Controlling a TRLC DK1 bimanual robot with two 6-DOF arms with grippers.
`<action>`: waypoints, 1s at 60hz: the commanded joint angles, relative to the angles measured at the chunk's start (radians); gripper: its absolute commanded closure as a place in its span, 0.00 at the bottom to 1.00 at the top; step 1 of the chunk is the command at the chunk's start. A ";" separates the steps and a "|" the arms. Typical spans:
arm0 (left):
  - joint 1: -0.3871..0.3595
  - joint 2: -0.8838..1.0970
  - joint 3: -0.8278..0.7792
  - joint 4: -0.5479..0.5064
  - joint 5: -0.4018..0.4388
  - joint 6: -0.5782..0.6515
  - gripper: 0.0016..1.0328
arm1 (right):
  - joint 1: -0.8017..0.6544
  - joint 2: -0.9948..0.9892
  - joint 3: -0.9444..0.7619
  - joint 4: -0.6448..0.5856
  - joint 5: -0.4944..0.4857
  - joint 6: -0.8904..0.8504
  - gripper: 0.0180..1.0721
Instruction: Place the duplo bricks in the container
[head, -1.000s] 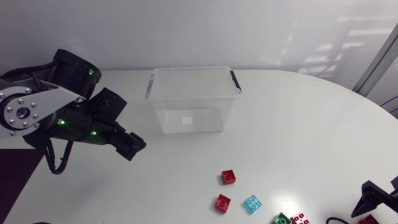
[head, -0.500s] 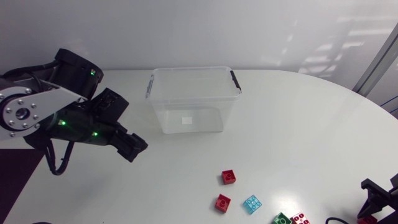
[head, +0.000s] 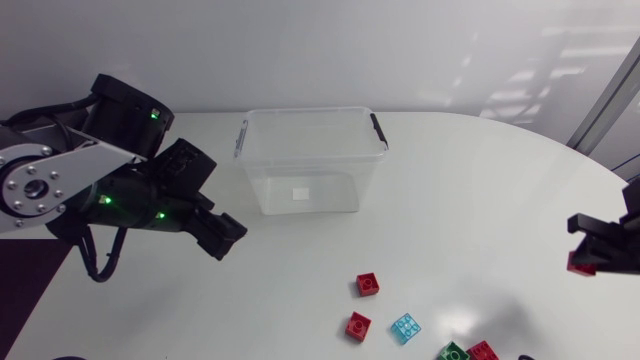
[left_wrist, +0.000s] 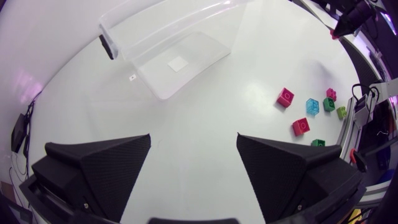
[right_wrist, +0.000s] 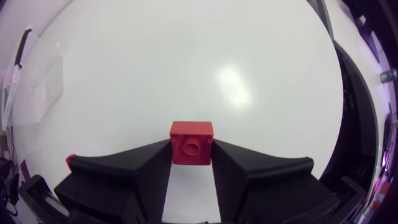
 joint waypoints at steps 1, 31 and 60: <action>-0.019 -0.022 -0.011 0.020 -0.010 0.012 0.07 | 0.136 -0.024 0.061 -0.020 0.019 0.098 0.70; -0.020 -0.145 -0.129 0.147 -0.024 0.019 0.07 | 0.783 0.257 0.469 0.108 0.147 0.259 0.69; -0.065 -0.080 -0.158 0.218 -0.024 0.028 0.07 | 0.928 0.664 0.887 0.148 0.136 0.233 0.65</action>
